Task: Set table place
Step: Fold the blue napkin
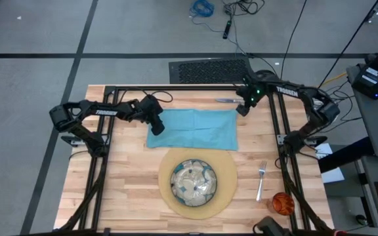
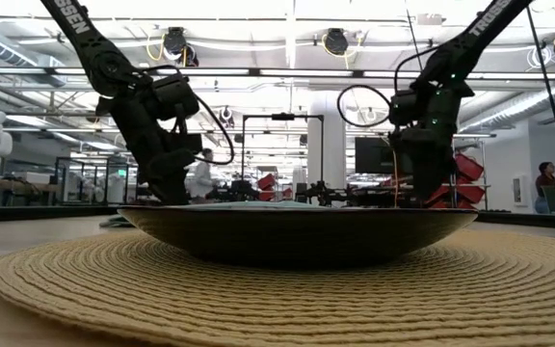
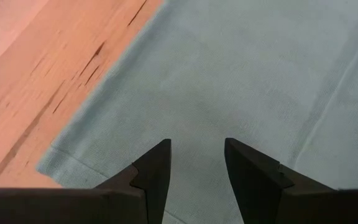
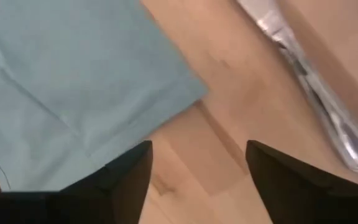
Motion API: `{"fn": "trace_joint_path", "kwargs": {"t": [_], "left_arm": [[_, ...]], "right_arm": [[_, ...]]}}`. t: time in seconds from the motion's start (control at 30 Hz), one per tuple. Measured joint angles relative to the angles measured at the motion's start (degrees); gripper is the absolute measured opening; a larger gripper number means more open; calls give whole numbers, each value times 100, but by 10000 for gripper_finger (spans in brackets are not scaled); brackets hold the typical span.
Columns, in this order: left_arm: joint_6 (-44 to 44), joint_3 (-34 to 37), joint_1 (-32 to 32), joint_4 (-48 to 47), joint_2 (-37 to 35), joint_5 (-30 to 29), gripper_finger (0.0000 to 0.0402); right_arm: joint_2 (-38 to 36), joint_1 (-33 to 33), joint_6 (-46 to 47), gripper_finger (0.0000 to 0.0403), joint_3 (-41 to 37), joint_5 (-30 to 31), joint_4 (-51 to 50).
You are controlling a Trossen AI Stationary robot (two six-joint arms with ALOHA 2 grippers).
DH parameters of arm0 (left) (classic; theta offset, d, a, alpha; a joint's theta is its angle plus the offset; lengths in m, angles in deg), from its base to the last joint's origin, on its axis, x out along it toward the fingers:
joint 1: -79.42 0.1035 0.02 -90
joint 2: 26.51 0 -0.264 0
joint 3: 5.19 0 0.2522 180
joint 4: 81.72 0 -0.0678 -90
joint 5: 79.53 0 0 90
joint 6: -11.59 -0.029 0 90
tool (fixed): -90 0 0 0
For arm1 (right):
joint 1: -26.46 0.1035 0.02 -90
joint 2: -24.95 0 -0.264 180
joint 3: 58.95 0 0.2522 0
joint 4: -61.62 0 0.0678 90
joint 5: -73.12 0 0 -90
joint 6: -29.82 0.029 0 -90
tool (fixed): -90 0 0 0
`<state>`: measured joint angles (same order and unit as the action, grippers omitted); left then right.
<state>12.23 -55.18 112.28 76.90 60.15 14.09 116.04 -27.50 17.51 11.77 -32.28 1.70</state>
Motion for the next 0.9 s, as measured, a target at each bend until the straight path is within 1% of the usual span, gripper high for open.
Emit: {"fn": "trace_joint_path", "kwargs": {"t": [0.07,0.2,0.33,0.47,0.57,0.77,0.9], "left_arm": [[16,0,0,-8,0,0,136],[16,0,0,-31,0,0,136],[9,0,0,-73,0,1,136],[-90,0,0,-111,0,2,136],[-116,0,0,-106,0,2,136],[-148,0,0,-99,0,2,136],[-150,0,0,-87,0,2,136]], "right_arm": [[248,6,-216,262,210,-81,-135],[902,200,-773,252,698,-119,-687],[1332,272,-1075,244,1117,202,-939],[1425,263,-1146,243,1398,296,-893],[1425,273,-1362,243,1524,19,-862],[1441,307,-1635,242,1574,-1,-843],[1608,334,-1702,242,1574,94,-858]]}}
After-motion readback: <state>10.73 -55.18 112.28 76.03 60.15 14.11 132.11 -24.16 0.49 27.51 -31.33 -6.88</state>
